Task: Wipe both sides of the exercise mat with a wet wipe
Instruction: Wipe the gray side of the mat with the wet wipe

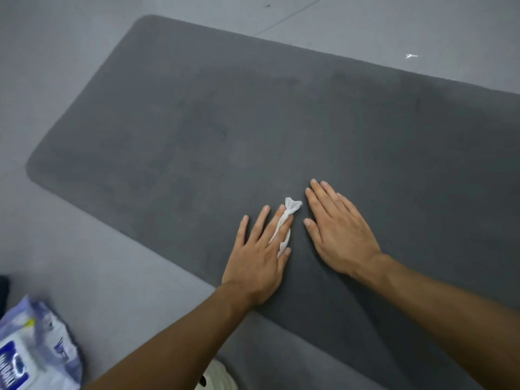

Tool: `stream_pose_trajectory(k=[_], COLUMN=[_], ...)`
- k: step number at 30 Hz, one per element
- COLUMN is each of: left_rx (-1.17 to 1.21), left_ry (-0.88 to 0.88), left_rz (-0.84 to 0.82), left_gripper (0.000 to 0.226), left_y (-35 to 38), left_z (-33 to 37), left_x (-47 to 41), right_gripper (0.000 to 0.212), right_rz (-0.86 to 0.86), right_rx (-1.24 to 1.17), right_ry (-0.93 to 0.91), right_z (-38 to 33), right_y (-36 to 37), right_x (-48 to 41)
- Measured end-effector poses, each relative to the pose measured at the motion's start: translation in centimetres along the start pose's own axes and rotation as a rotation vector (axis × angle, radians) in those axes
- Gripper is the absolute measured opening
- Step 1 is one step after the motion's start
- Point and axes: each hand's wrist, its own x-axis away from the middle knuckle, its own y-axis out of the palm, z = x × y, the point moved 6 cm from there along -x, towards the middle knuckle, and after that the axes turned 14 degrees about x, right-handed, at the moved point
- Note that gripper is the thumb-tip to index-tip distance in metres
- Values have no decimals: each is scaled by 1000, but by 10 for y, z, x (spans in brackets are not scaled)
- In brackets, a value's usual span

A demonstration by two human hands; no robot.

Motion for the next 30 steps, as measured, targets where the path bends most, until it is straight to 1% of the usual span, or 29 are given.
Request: stream_pose_trajectory(k=[7, 10, 13, 15, 17, 19, 22, 24, 27, 30], left_rx=[16, 78, 147, 173, 202, 212, 219, 150, 115, 136], left_ry=[-155, -332, -498, -539, -565, -522, -336, -240, -221, -308], left_rz=[46, 111, 192, 213, 237, 239, 167, 125, 122, 149], left_gripper=[62, 65, 68, 68, 67, 68, 67, 64, 63, 64], left_y=[-21, -35, -49, -51, -48, -42, -22, -11, -13, -29], left_z=[-68, -107, -140, -145, -134, -107, -57, -42, -58, -93], left_x=[23, 36, 53, 58, 53, 42, 28, 27, 30, 32], right_gripper=[74, 74, 73, 73, 73, 72, 71, 71, 71, 71], right_rz=[-6, -16, -17, -5, 4, 21, 45, 47, 49, 65], right_rx=[-4, -2, -1, 1, 2, 15, 28, 30, 26, 30], right_ry=[-69, -89, -69, -59, -48, -42, -33, -34, -41, -42], right_z=[-25, -34, -36, -39, -39, -40, -39, -39, -38, -38], right_y=[-7, -6, -3, -1, 1, 4, 6, 7, 8, 10], right_x=[-32, -35, -34, -33, -32, -32, -32, -32, -32, -32])
